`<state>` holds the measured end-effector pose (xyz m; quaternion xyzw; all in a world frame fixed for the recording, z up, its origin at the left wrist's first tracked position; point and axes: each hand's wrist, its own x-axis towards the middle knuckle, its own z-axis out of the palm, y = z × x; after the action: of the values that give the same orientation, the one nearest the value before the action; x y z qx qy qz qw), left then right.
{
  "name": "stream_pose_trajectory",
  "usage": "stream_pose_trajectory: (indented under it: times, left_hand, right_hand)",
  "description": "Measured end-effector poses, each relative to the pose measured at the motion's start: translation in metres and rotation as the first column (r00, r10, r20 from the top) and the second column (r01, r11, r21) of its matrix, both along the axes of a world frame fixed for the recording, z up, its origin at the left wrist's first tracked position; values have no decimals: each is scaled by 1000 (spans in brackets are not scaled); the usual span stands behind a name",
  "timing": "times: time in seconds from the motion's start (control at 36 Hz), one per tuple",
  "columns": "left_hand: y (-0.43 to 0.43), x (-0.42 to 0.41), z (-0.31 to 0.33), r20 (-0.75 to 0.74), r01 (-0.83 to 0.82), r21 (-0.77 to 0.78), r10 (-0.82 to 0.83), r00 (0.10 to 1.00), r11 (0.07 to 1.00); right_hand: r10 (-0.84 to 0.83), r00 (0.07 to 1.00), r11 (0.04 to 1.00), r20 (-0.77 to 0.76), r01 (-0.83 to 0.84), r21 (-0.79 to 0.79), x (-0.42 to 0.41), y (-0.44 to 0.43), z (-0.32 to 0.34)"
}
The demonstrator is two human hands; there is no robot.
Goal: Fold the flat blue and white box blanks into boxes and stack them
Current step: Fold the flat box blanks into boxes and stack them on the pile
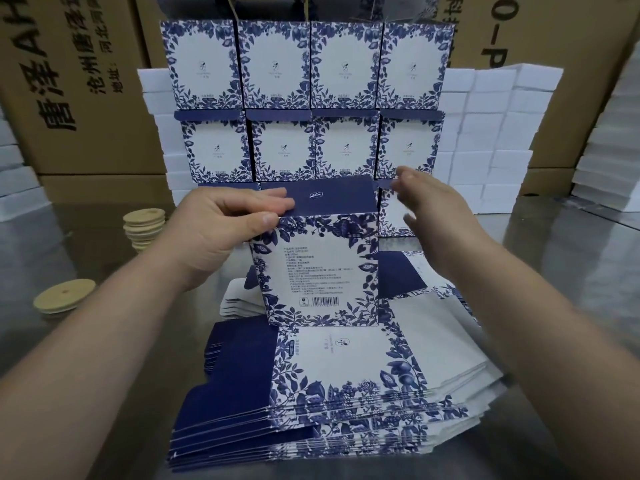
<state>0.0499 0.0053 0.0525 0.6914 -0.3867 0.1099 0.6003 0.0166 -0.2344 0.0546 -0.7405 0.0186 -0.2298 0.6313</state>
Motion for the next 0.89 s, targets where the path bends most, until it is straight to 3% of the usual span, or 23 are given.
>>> stream_pose_trajectory:
  times: [0.11,0.22,0.33,0.42,0.5,0.61,0.72,0.83,0.89]
  left_hand:
    - [0,1,0,13,36,-16,-36,999,999]
    - [-2,1,0,16,-10,-28,11,1000,1000]
    - [-5,7,-2,96,-333,-52,337,937,941]
    - [-7,12,-4,172,-585,2,576,799,811]
    - [-6,15,-7,85,-688,85,683,726,721]
    - [-11,13,-4,-198,-535,3,525,828,845]
    - [-14,11,2,-498,-353,-145,240,833,924]
    - [-14,11,-6,-508,-113,-207,-8,861,972]
    - [-17,9,-11,-459,-98,-189,0,889,977]
  right_hand:
    - [54,991,997,-126,-47,62,6,6,-4]
    - [9,998,999,-55,-7,36,6,7,-2]
    - [-108,994,993,0,108,41,4,1,1]
    - [-28,999,994,-20,30,105,3,3,5]
    - [35,999,999,-39,-33,41,4,6,4]
    - [-57,998,986,-12,54,-155,8,6,-2]
    - [-26,997,993,-78,17,-116,11,-1,-4]
    - [105,984,992,-144,-114,-59,8,-3,-4]
    - [113,977,985,-183,-135,-109,7,1,-4]
